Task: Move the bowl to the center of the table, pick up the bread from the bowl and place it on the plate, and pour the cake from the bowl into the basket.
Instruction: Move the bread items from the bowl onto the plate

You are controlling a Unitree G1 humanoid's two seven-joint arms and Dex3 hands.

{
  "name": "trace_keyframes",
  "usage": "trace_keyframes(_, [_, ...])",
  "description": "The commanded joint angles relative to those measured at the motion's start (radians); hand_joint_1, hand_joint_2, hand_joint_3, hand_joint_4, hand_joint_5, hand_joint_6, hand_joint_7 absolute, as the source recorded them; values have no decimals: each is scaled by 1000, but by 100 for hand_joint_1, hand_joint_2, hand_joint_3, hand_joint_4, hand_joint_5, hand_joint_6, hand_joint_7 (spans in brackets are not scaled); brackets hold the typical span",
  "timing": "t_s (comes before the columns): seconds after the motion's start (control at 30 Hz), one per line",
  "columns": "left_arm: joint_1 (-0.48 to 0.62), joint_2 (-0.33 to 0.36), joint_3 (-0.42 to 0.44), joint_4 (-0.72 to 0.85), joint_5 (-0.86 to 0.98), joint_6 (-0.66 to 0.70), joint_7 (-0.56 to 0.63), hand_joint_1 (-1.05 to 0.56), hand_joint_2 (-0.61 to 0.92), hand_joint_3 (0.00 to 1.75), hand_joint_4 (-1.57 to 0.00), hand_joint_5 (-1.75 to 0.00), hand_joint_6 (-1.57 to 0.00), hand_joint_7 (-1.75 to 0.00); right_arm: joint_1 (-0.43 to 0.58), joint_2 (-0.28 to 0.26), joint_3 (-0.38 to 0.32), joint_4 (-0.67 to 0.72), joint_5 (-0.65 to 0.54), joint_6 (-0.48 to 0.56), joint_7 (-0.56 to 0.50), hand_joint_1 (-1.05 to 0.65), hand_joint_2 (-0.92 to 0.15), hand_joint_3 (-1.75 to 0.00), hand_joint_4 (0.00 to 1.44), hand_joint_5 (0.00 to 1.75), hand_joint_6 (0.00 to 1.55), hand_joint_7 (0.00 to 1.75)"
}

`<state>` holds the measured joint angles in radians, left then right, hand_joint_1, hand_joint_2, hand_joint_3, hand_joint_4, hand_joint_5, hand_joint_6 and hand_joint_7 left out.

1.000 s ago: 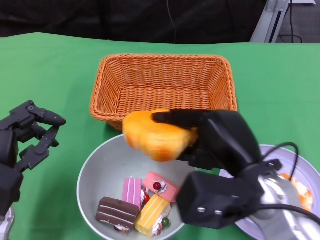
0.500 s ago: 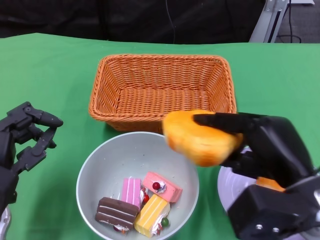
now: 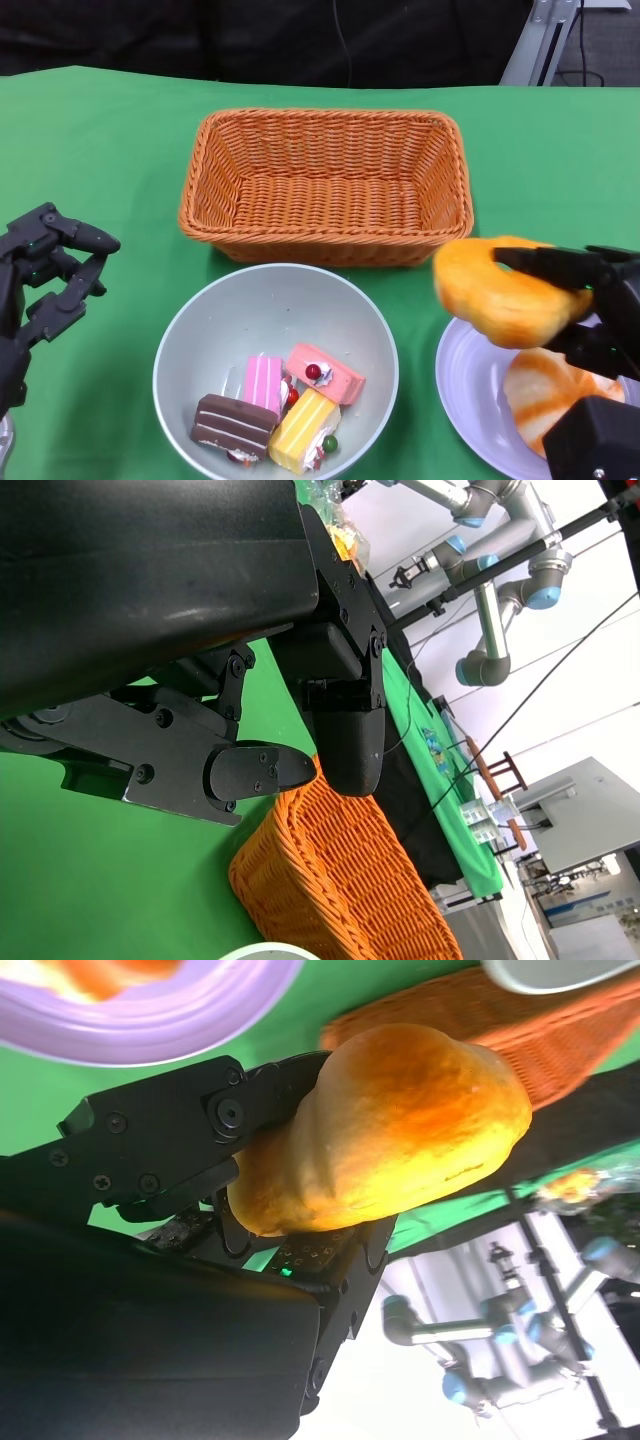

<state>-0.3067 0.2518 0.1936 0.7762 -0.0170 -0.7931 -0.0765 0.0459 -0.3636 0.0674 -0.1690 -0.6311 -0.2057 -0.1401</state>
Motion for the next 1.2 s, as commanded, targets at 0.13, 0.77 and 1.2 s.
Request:
trace_keyframes(0.13, [-4,29,20,17,-16,-17,-4,-9,92,42,-75,-152,-77,-111,5,-47,-43,88,-18,-43,-66,-4,-90,-1,77,149,120,17])
trace_keyframes(0.77, [13,36,23,-7,-28,-17,-19,-10,92,39,-75,-149,-77,-109,-34,-48,12,324,-86,-75,-193,-9,-90,0,77,150,90,77])
trace_keyframes(1.2, [26,27,15,-37,-7,-10,-3,-8,91,43,-75,-151,-77,-112,-68,-37,74,370,-92,-58,-179,-11,-92,-2,77,147,96,63])
